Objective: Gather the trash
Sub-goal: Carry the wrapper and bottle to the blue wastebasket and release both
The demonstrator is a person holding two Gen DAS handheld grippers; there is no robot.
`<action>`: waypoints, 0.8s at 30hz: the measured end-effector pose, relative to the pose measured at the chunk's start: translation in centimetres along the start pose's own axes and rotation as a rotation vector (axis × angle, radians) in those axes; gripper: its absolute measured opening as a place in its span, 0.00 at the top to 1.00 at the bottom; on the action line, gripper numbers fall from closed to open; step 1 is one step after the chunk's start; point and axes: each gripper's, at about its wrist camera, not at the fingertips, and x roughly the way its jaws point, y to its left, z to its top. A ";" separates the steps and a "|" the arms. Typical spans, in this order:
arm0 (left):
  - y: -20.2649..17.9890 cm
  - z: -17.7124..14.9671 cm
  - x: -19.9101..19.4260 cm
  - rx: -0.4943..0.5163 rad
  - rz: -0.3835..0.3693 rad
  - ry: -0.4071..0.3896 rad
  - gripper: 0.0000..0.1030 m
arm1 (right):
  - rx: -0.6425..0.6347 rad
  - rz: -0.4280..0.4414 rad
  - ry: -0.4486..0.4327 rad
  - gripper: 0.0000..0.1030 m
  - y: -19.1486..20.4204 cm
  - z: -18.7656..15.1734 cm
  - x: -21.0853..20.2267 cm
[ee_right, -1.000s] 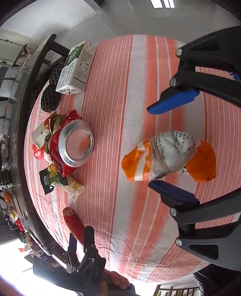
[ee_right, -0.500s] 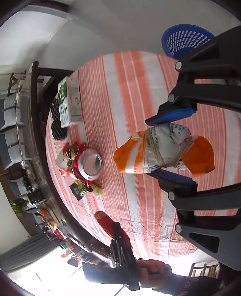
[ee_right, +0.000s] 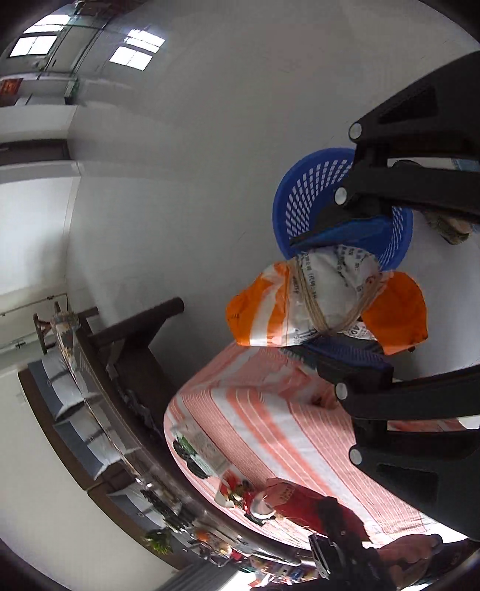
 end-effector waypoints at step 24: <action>-7.0 2.6 22.5 0.052 0.032 0.078 0.18 | 0.272 0.027 -0.030 0.20 -13.7 -0.4 5.7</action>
